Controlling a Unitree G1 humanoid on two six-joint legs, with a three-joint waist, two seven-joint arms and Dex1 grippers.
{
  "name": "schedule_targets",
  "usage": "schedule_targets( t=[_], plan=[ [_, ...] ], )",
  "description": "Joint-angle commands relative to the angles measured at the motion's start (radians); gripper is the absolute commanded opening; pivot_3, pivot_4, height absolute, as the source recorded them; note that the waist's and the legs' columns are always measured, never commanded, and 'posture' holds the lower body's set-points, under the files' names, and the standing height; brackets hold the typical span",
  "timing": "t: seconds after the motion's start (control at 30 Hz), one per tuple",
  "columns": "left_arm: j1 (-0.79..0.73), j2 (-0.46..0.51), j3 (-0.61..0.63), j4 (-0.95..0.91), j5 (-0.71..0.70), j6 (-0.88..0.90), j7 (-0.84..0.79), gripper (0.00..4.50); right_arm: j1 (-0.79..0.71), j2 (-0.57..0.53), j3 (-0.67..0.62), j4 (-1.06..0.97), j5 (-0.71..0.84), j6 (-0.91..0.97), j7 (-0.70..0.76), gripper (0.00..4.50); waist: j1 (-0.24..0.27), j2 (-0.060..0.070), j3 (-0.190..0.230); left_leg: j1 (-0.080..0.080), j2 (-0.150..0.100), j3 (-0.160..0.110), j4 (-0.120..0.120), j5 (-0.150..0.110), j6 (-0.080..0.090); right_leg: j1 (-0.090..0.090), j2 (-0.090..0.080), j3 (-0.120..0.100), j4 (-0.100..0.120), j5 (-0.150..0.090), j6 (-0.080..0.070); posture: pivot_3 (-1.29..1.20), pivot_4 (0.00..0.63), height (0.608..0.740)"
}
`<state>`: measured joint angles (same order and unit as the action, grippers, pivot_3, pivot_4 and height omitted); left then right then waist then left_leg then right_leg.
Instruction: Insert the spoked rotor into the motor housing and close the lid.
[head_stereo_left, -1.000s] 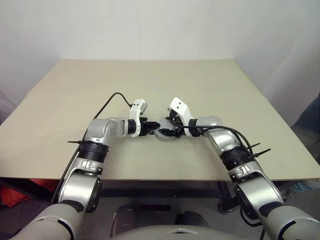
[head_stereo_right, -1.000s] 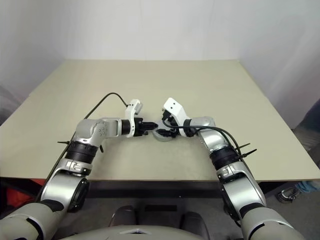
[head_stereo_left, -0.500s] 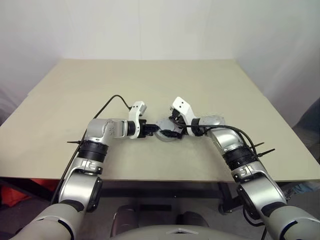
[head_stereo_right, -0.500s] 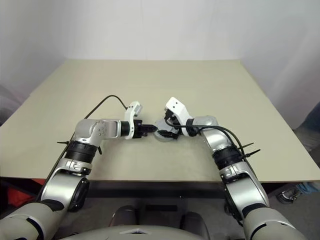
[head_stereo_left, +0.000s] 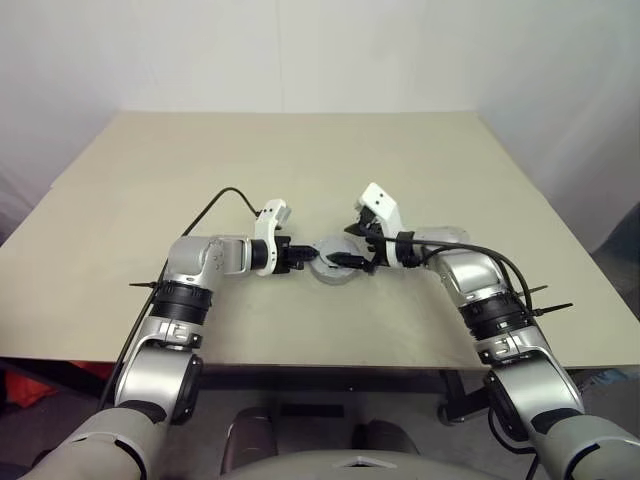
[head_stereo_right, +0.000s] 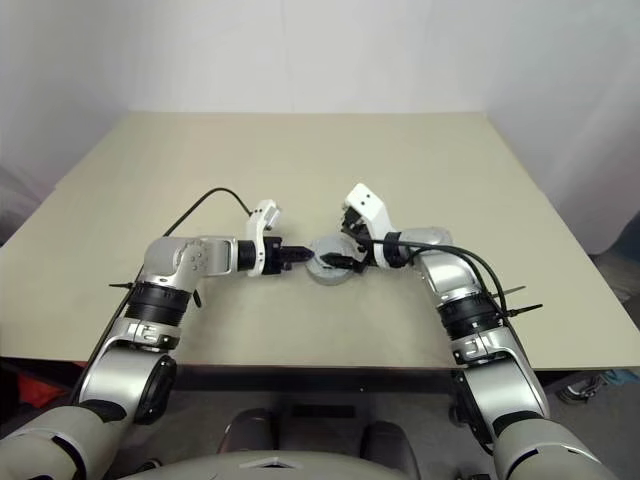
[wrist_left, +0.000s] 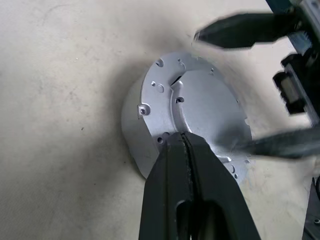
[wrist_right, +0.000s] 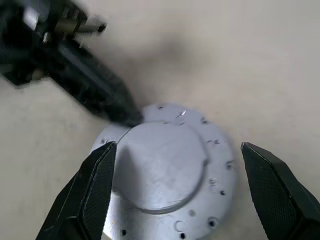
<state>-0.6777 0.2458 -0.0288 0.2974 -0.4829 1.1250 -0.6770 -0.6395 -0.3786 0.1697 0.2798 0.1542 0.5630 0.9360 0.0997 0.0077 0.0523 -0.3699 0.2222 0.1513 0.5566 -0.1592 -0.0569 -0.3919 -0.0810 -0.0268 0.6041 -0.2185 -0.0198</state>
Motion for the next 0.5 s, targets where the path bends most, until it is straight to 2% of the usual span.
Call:
schedule_targets(
  t=[0.03, 0.23, 0.5],
  plan=[
    [0.018, -0.007, -0.009, -0.060, -0.046, 0.030, -0.039, 0.00, -0.055, 0.010, -0.086, -0.014, 0.080, 0.060, -0.015, 4.49, 0.001, 0.002, 0.002, 0.000, 0.000, 0.000, 0.000, 0.000, 0.000, 0.000, 0.000, 0.000, 0.000, 0.000, 0.000, 0.00, 0.000, 0.740],
    [0.024, -0.001, -0.007, -0.066, -0.051, 0.038, -0.040, 0.00, -0.129, 0.034, -0.228, 0.047, 0.195, 0.284, -0.108, 4.49, 0.003, 0.002, 0.003, 0.000, 0.000, 0.000, 0.000, 0.000, -0.001, -0.001, 0.000, 0.000, 0.001, 0.000, 0.000, 0.00, 0.000, 0.740],
    [0.030, 0.008, -0.006, -0.080, -0.051, 0.037, -0.033, 0.00, -0.163, -0.039, -0.365, 0.225, 0.274, 0.616, -0.209, 4.49, 0.004, 0.003, 0.003, 0.000, 0.000, 0.000, 0.000, 0.002, -0.003, 0.000, 0.000, 0.000, 0.001, 0.000, 0.000, 0.00, 0.000, 0.740]
  ],
)
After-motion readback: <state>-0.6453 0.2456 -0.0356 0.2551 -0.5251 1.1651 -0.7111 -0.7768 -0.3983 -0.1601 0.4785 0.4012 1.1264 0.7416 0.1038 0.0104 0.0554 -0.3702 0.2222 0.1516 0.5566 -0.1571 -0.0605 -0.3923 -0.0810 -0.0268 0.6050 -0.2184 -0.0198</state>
